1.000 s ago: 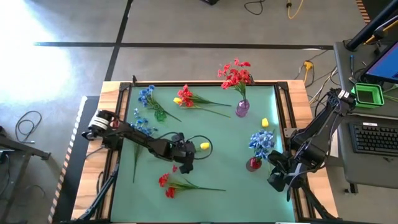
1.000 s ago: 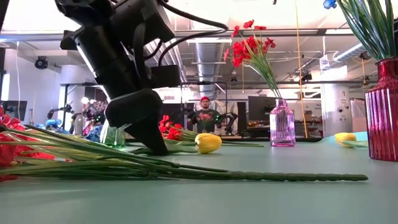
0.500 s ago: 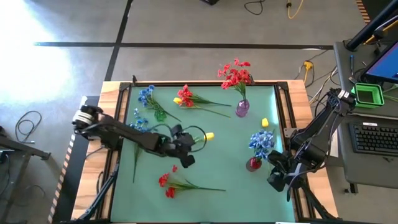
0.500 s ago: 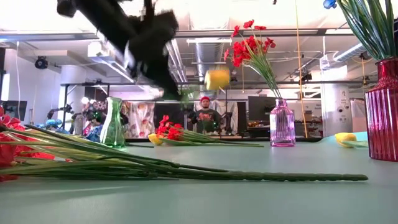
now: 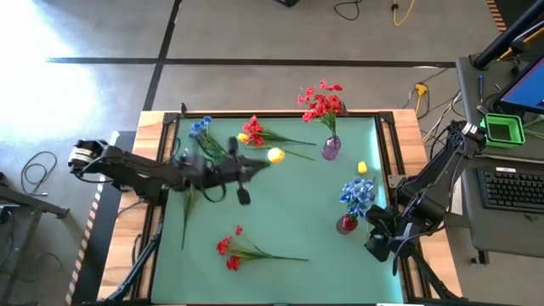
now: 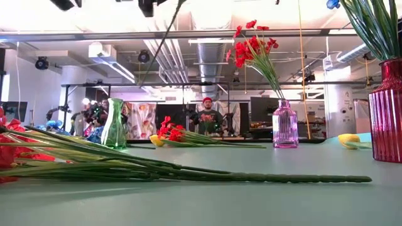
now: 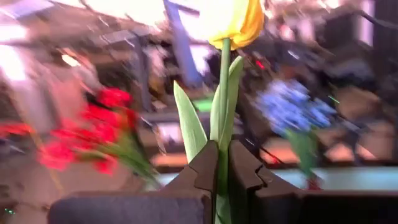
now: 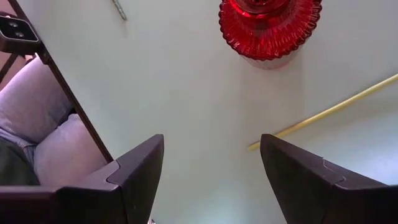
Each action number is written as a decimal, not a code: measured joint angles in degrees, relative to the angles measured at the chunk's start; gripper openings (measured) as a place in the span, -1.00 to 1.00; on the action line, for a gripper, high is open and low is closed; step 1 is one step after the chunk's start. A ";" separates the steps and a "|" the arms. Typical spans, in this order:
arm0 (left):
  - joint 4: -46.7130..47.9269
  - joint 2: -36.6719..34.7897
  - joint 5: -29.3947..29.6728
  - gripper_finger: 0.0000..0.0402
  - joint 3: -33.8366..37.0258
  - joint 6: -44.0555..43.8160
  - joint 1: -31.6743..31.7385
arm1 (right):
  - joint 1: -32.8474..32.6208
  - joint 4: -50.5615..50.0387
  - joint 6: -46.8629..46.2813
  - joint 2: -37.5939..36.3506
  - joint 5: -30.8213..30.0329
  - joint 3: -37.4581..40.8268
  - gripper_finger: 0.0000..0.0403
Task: Sort flowers into vase by color
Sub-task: Put the bottom left yellow tulip into the green vase
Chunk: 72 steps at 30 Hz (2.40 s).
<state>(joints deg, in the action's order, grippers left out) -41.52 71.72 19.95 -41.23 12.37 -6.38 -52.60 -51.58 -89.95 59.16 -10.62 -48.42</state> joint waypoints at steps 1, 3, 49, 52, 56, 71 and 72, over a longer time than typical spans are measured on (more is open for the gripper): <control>-2.60 -1.18 -0.13 -1.00 1.51 0.78 1.15 | 0.00 -0.02 0.00 0.00 0.01 -0.01 0.29; -6.03 -3.73 -0.14 -1.00 3.98 1.43 3.80 | -0.01 0.01 0.02 0.00 -0.01 0.00 0.28; -19.40 -18.82 15.64 -1.00 20.39 -5.63 25.77 | -0.01 -0.39 1.49 -0.02 -1.37 0.00 0.26; -18.92 -17.99 15.67 -1.00 20.39 -5.66 25.78 | 0.01 -0.39 1.49 -0.02 -1.37 -0.01 0.29; -18.91 -16.76 15.73 -1.00 20.39 -7.52 25.73 | 0.01 -0.33 1.49 -0.02 -1.35 0.00 0.32; -17.08 -17.10 20.04 -0.94 22.59 -12.56 24.68 | 0.01 -0.06 1.51 -0.02 -1.28 0.00 0.35; -17.07 -17.26 20.04 -0.91 22.80 -12.80 24.50 | 0.01 -0.04 1.51 -0.02 -1.28 -0.01 0.36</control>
<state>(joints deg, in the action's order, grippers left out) -58.59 54.47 39.98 -18.44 -0.42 18.12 -52.60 -51.62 -88.44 59.13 -11.90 -48.44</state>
